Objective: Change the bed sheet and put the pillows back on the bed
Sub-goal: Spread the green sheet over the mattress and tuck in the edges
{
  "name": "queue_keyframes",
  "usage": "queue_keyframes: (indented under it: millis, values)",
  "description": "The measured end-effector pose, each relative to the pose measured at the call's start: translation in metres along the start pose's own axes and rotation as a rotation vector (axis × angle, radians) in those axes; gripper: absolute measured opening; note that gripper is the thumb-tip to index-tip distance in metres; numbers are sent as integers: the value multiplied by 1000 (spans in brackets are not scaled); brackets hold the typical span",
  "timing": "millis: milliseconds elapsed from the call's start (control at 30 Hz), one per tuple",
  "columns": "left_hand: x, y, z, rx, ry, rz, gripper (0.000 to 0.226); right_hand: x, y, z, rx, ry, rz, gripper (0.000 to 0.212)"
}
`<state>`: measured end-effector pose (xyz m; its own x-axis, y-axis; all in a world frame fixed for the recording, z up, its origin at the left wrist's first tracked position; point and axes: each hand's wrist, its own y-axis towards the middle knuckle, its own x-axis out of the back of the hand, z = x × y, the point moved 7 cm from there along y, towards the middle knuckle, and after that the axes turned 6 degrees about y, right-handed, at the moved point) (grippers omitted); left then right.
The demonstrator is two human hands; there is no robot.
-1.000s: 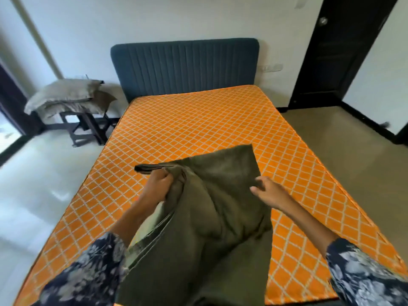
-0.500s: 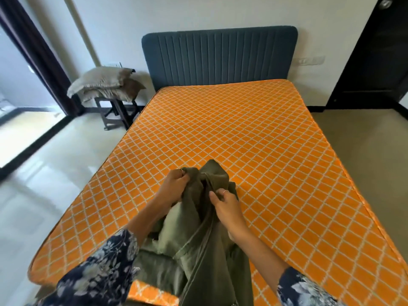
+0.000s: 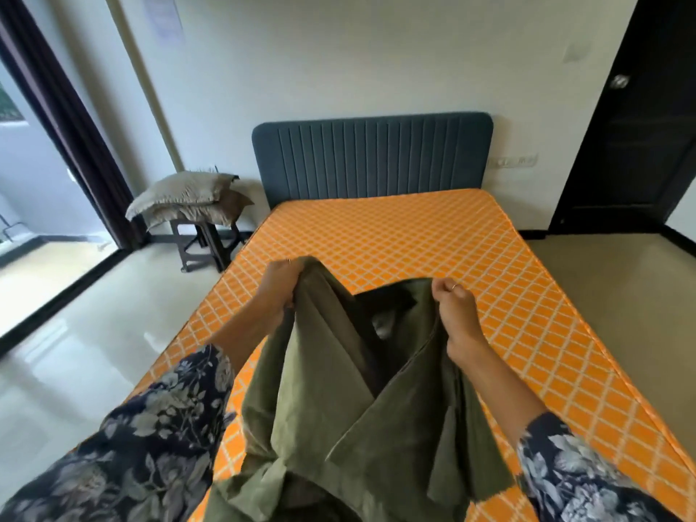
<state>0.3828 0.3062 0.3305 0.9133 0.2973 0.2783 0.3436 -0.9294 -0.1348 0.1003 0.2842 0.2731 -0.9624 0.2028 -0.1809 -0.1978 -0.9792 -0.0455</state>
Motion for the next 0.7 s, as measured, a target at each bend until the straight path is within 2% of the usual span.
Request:
queue_keyframes:
  millis: [133,233,300,400,467,533,567,600,633,667,700]
  values:
    - [22,23,-73,-90,-285,8,11,18,28,89,197,81,-167,33]
    - [64,32,-113,-163,-413,-52,14,46,35,141,319,135,-306,36]
    - [94,42,-131,-179,-413,-112,18,60,32,170,377,127,-358,34]
    - [141,78,-137,-210,-333,-226,17,67,27,189,417,57,-349,33]
    - [165,127,-105,-207,-85,-193,31,60,28,179,346,80,-279,31]
    - [174,260,-14,-129,223,44,69,44,28,151,236,136,-184,30]
    - [161,272,16,-75,353,142,88,35,27,133,179,137,-140,29]
    - [138,246,29,-78,584,205,101,25,24,115,130,114,-88,30]
    - [109,201,35,-113,823,260,97,15,20,97,92,80,-33,30]
    - [80,137,28,-147,1016,291,75,6,14,78,62,41,24,32]
    - [59,81,26,-105,1141,418,54,-3,8,59,25,5,79,33]
